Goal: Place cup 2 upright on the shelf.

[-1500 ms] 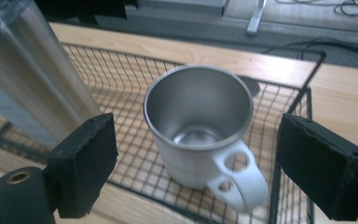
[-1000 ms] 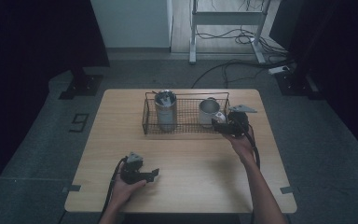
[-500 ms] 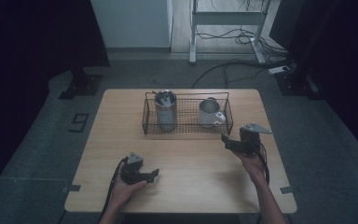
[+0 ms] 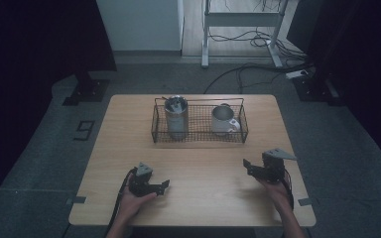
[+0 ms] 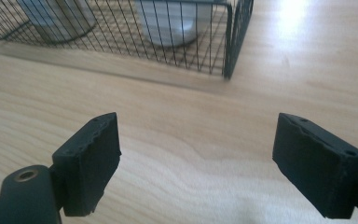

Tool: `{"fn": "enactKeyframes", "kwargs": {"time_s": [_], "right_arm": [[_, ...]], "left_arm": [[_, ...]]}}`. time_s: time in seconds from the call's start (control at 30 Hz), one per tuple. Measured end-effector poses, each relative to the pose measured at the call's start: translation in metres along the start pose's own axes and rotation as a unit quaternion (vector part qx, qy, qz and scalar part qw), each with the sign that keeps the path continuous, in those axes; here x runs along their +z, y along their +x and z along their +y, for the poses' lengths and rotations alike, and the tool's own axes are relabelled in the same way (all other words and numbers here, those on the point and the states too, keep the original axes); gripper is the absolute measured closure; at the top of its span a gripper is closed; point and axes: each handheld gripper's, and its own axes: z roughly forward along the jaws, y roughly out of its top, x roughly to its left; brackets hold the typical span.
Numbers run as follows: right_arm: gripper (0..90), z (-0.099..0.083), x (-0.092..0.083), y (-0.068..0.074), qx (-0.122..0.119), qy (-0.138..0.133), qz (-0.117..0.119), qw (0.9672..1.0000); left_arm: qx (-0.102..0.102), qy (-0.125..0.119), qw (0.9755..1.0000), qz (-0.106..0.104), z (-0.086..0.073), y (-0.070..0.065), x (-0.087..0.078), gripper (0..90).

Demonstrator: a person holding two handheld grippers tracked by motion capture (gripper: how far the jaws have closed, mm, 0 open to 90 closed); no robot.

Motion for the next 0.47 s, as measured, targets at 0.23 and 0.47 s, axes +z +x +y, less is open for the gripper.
{"fn": "enactKeyframes", "kwargs": {"time_s": [0.23, 0.47], "right_arm": [[14.8, -0.0078, 0.0017, -0.0042, 0.004, 0.006, -0.003, 1.0000], [14.6, -0.0089, 0.0032, -0.0031, 0.004, 0.007, -0.003, 1.0000]], "left_arm": [[0.000, 0.000, 1.0000, 0.001, -0.0001, -0.0002, 0.0000, 14.6], [0.002, 0.001, 1.0000, 0.002, -0.0002, -0.0006, -0.0002, 14.6]]}}
